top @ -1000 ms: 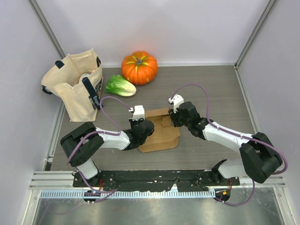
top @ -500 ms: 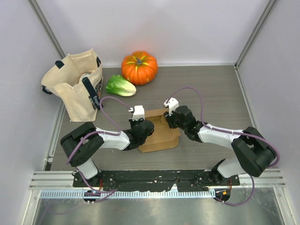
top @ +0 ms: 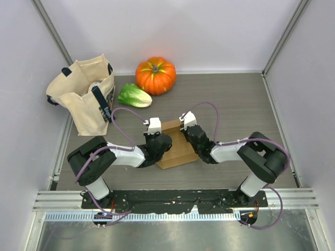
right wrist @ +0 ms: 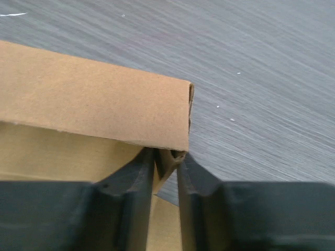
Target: Fold the paper box
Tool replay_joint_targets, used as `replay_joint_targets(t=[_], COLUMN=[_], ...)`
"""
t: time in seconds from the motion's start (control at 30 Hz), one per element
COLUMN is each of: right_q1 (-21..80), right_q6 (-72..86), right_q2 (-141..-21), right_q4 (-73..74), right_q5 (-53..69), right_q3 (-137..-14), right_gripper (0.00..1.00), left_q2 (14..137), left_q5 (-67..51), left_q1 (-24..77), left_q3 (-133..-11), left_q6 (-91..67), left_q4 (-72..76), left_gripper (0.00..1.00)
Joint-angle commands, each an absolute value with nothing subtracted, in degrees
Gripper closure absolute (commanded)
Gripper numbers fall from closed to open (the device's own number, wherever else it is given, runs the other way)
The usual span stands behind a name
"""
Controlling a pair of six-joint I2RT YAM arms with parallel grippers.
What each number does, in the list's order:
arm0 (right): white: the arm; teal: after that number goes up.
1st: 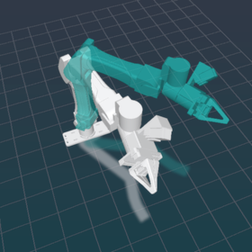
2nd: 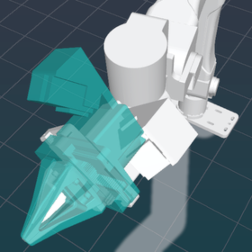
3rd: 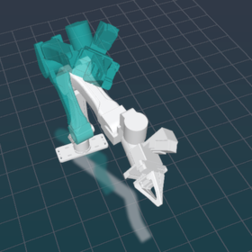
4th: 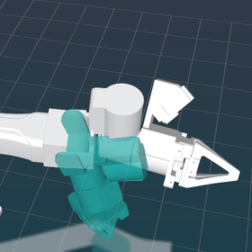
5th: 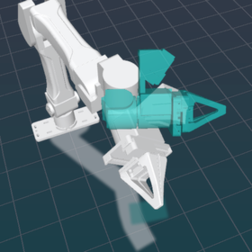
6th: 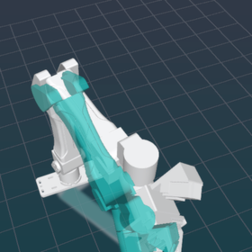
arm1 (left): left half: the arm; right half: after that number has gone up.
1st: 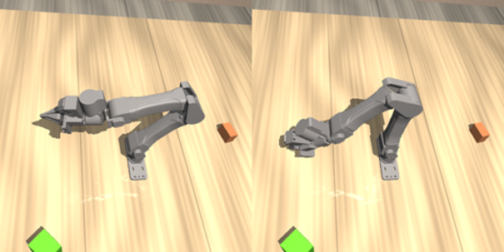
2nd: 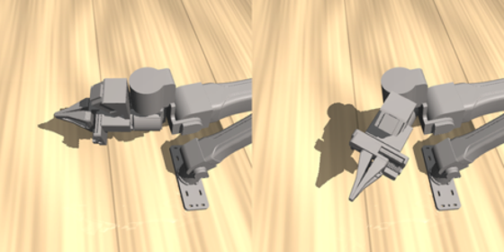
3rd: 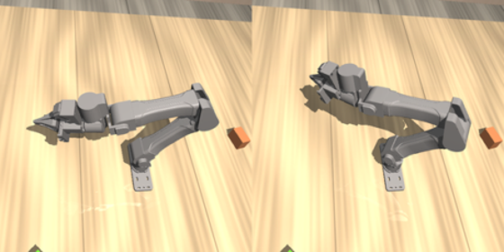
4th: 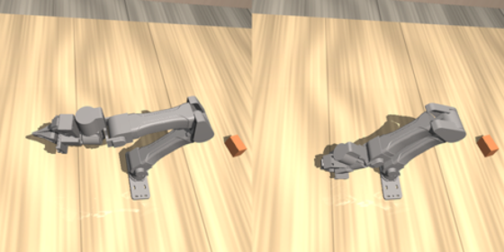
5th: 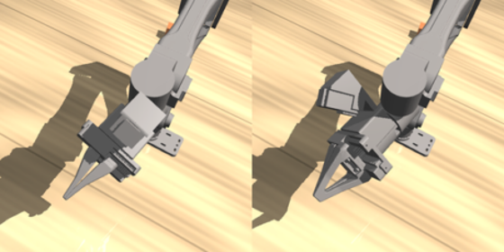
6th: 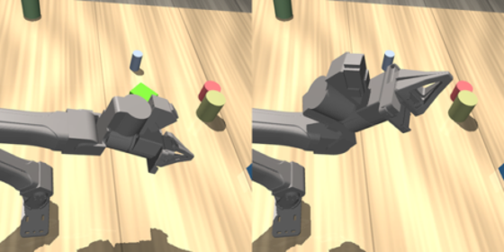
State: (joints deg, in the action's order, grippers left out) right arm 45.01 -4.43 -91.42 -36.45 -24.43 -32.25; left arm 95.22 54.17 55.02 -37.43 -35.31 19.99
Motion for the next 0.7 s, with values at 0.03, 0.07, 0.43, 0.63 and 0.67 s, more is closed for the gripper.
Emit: replay_joint_targets(t=[0.03,0.07,0.43,0.63,0.67], right_q1=[49.4,49.7,54.2,54.0,53.8], right_q6=[-4.0,-3.6,3.6,10.3,9.8], right_q2=[-97.6,-99.4,-103.5,-89.0,-85.6], right_q4=[-52.0,-52.2,-53.2,-36.2,-35.6], right_q5=[-40.8,-43.0,-54.5,-45.5,-42.0], right_q3=[-33.1,-33.6,-33.5,-29.6,-28.7], right_gripper=[0.82,0.89,0.99,0.59,0.49], left_q2=[96.5,96.5,96.2,95.1,95.1], left_q5=[51.7,51.8,50.5,52.4,52.5], left_q1=[55.5,55.5,55.5,55.5,55.5], left_q3=[-37.4,-37.5,-37.4,-36.5,-36.3], left_q6=[-34.2,-34.2,-35.3,-35.7,-35.8], left_q4=[19.2,19.2,18.7,18.5,18.6], left_gripper=[1.00,1.00,1.00,1.00,1.00])
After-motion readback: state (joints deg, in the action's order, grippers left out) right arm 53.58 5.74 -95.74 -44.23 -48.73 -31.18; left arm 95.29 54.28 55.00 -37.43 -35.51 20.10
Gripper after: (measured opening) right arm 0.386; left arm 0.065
